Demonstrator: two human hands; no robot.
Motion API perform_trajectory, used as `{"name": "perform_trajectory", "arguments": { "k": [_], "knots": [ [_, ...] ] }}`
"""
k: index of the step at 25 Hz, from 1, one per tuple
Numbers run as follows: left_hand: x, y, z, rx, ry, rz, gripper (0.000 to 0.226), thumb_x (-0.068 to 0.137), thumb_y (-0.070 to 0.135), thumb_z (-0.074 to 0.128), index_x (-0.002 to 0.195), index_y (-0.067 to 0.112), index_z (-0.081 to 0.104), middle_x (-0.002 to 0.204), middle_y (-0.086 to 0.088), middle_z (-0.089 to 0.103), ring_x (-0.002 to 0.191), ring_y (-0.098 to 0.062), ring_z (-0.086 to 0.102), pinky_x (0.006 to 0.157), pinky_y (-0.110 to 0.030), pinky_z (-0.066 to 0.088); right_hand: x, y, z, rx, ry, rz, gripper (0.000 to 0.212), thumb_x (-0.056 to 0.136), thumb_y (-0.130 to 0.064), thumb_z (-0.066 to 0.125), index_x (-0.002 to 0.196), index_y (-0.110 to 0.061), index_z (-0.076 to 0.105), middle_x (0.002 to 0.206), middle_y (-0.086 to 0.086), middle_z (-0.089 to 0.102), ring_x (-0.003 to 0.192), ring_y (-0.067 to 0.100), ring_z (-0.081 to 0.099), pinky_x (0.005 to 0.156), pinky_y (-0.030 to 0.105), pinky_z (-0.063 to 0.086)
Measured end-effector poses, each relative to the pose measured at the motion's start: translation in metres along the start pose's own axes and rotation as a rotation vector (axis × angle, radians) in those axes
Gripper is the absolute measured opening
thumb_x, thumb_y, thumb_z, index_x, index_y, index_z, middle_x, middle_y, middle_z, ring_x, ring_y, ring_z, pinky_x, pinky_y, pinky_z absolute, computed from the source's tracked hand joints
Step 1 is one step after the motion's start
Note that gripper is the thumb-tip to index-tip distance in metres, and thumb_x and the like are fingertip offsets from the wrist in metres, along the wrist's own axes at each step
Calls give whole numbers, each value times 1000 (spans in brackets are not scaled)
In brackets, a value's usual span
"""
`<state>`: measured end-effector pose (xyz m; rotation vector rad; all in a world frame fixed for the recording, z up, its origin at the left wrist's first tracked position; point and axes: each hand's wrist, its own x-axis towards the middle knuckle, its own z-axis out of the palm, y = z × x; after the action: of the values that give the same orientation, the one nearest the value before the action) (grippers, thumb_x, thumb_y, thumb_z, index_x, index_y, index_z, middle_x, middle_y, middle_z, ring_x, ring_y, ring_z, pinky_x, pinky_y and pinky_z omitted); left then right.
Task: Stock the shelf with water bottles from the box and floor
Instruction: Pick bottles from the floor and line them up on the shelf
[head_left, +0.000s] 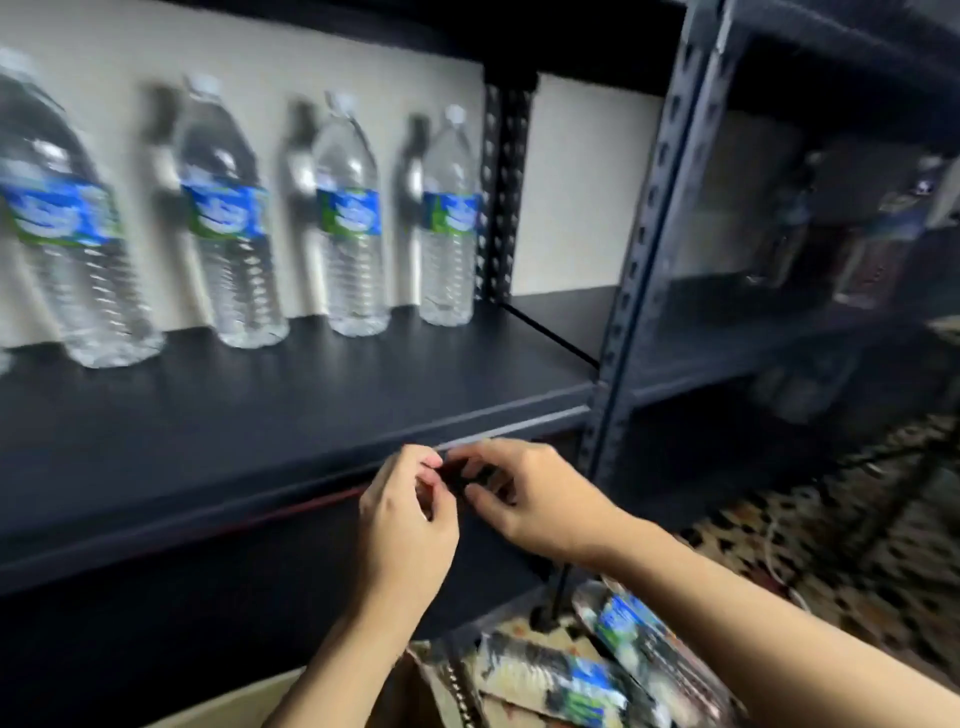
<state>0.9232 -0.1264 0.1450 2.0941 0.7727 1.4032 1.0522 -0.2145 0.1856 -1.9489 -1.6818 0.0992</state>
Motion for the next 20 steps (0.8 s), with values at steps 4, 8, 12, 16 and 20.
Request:
{"name": "perform_trajectory", "arguments": {
  "k": [4, 8, 12, 16, 20],
  "knots": [
    [-68, 1, 83, 22, -234, -188, 22, 80, 0, 65, 94, 15, 59, 86, 5, 59, 78, -16, 58, 70, -23, 41, -72, 109, 5, -26, -16, 330, 43, 84, -37, 57, 127, -37, 57, 102, -16, 68, 74, -2, 53, 80, 26, 51],
    [-128, -18, 143, 160, -538, -397, 28, 89, 12, 60, 115, 16, 51, 118, 2, 54, 114, -20, 51, 81, -20, 30, -131, 197, 47, 132, -151, 641, 44, 88, -30, 70, 130, -33, 56, 113, -5, 70, 81, -2, 59, 76, 12, 42],
    [-166, -70, 202, 336, -885, -456, 45, 93, 14, 55, 136, 16, 41, 147, -4, 40, 139, -24, 35, 107, -32, 31, -178, 250, 117, 201, -228, 950, 75, 85, -40, 74, 147, -19, 39, 140, 10, 55, 125, 23, 55, 103, 25, 41],
    [-184, -124, 258, 464, -1143, -241, 64, 85, 13, 65, 143, 14, 38, 145, -4, 41, 136, -24, 38, 110, -32, 32, -224, 256, 189, 308, -78, 1282, 93, 80, -51, 74, 151, -14, 27, 147, 17, 42, 135, 33, 44, 112, 38, 37],
    [-204, -169, 303, 485, -1404, -50, 89, 77, 28, 75, 152, 16, 28, 153, -4, 35, 142, -22, 32, 119, -37, 25, -253, 257, 238, 509, 115, 1766, 128, 65, -60, 84, 156, -8, 10, 154, 22, 30, 141, 36, 36, 117, 42, 33]
  ]
}}
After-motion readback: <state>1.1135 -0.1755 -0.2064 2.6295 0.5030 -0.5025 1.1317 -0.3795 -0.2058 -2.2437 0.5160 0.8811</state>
